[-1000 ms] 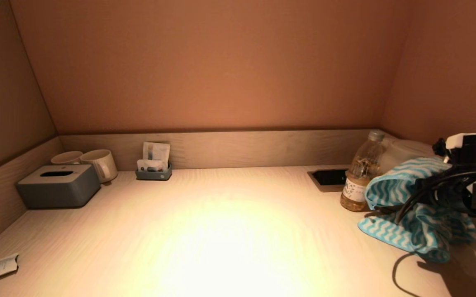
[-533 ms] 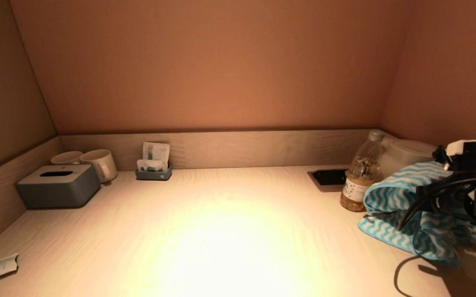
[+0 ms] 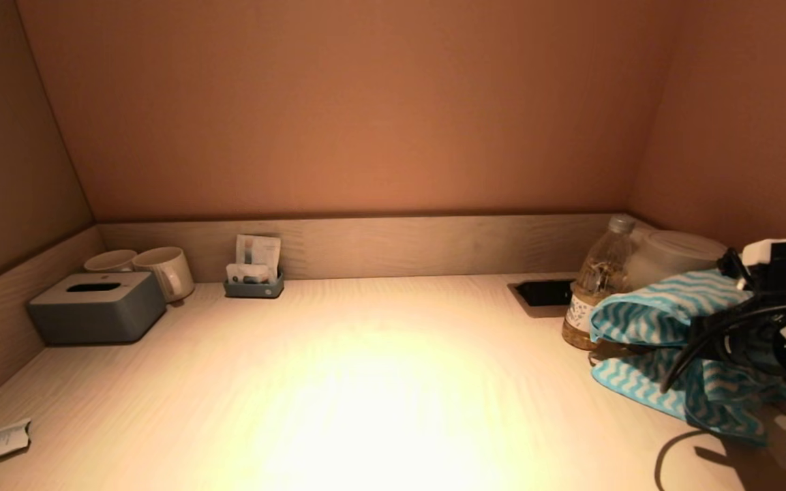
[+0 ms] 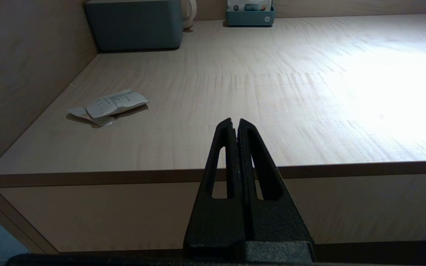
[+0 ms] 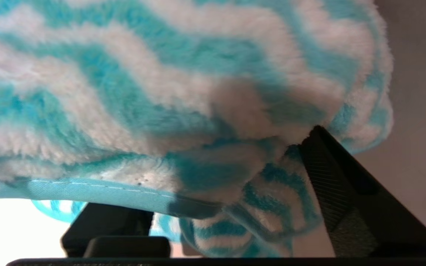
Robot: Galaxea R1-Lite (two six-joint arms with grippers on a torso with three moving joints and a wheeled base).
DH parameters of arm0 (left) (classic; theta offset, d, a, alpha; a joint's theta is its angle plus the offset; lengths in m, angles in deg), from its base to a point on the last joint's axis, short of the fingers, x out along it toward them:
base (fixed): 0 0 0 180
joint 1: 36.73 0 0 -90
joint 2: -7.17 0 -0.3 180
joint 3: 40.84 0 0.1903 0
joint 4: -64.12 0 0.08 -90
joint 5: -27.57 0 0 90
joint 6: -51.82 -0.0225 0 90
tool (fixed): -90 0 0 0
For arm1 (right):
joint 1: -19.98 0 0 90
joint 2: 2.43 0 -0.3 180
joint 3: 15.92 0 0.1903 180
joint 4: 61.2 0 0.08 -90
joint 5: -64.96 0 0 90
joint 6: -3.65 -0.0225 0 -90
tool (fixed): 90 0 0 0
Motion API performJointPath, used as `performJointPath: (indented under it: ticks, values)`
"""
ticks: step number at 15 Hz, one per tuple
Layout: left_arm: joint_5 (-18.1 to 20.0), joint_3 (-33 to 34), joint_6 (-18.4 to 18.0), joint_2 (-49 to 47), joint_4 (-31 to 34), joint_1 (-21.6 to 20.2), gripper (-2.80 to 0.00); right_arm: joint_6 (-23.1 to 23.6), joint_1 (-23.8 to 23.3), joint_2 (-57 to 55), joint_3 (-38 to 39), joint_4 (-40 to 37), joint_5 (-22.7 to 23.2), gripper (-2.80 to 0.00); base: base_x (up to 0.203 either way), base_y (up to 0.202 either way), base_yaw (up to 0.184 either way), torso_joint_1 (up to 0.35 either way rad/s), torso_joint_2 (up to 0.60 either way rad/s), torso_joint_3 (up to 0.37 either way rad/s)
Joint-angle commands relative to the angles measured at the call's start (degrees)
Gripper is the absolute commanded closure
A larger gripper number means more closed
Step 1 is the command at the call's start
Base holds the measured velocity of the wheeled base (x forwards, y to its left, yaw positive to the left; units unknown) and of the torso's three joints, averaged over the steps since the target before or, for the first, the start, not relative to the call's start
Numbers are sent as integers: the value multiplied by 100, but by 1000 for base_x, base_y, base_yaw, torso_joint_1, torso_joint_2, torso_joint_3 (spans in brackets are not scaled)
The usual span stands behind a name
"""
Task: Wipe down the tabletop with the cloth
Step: Place the tablecloth
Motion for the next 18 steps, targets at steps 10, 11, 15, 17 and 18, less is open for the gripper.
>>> performJointPath:
  ticks: [10, 11, 15, 17, 18]
  values:
    - [0, 0, 4, 2, 3, -2, 0, 861, 1, 616, 643, -495, 228, -280, 0, 0, 0, 0, 0, 0]
    - [0, 0, 4, 2, 3, -2, 0, 853, -1, 760, 558, -809, 399, -280, 0, 0, 0, 0, 0, 0]
    - [0, 0, 4, 2, 3, -2, 0, 850, 3, 1143, 505, -993, 462, -280, 0, 0, 0, 0, 0, 0]
    - [0, 0, 4, 2, 3, -2, 0, 850, 24, 1633, 538, -1116, 544, -280, 0, 0, 0, 0, 0, 0]
    - [0, 0, 4, 2, 3, -2, 0, 851, 30, 1880, 549, -1179, 655, -280, 0, 0, 0, 0, 0, 0]
